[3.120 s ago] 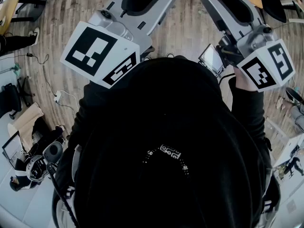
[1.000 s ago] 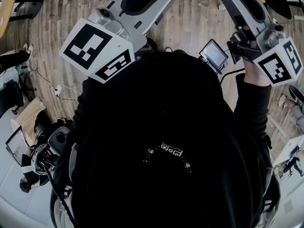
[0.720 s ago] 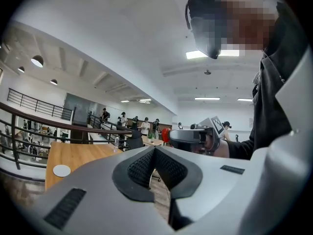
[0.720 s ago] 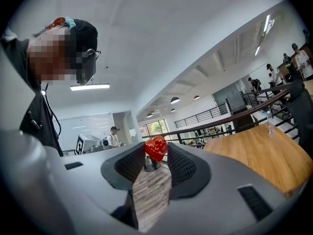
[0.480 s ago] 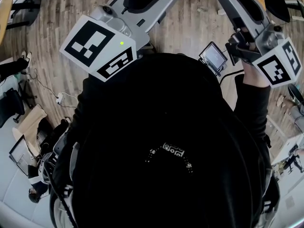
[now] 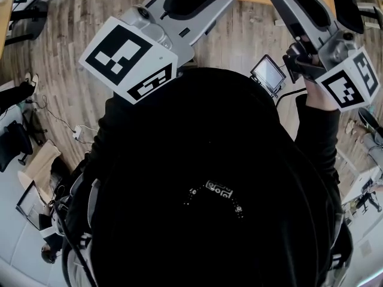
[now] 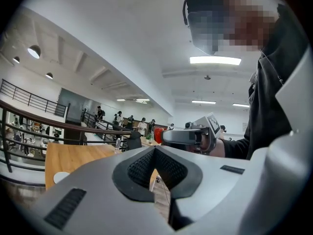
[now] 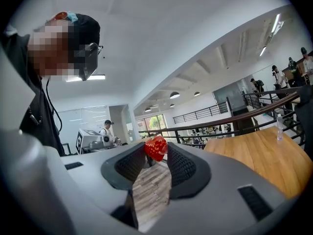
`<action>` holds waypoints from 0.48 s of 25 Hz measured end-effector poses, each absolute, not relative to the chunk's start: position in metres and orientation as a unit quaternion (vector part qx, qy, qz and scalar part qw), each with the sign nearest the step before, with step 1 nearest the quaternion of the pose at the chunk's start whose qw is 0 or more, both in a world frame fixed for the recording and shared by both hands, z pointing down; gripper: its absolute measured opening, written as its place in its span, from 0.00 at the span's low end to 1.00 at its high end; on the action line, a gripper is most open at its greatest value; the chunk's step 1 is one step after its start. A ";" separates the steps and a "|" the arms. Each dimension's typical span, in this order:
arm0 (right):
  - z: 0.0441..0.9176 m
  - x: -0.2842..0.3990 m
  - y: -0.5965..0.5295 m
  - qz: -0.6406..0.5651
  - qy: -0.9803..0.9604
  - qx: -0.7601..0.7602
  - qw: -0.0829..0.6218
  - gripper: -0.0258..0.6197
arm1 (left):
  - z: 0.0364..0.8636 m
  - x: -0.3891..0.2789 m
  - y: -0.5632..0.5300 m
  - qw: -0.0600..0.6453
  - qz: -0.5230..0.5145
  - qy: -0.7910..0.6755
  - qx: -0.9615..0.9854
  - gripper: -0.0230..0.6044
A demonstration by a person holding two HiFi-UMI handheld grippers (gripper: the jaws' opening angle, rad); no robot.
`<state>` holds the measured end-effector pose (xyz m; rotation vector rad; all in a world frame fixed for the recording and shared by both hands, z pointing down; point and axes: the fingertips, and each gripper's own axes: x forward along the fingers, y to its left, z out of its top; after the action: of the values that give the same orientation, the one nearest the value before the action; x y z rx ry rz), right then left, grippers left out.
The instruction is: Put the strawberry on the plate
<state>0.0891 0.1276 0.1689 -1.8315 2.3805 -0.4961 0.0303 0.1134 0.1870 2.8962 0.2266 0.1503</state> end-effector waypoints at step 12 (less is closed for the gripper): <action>0.161 0.066 0.023 -0.151 0.785 -0.600 0.031 0.27 | 0.180 0.018 0.006 0.112 0.033 0.081 0.990 0.04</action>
<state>0.0664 0.0229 0.1612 -1.8501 2.4181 -0.4658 0.0184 0.0062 0.1804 2.9051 0.2383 0.0977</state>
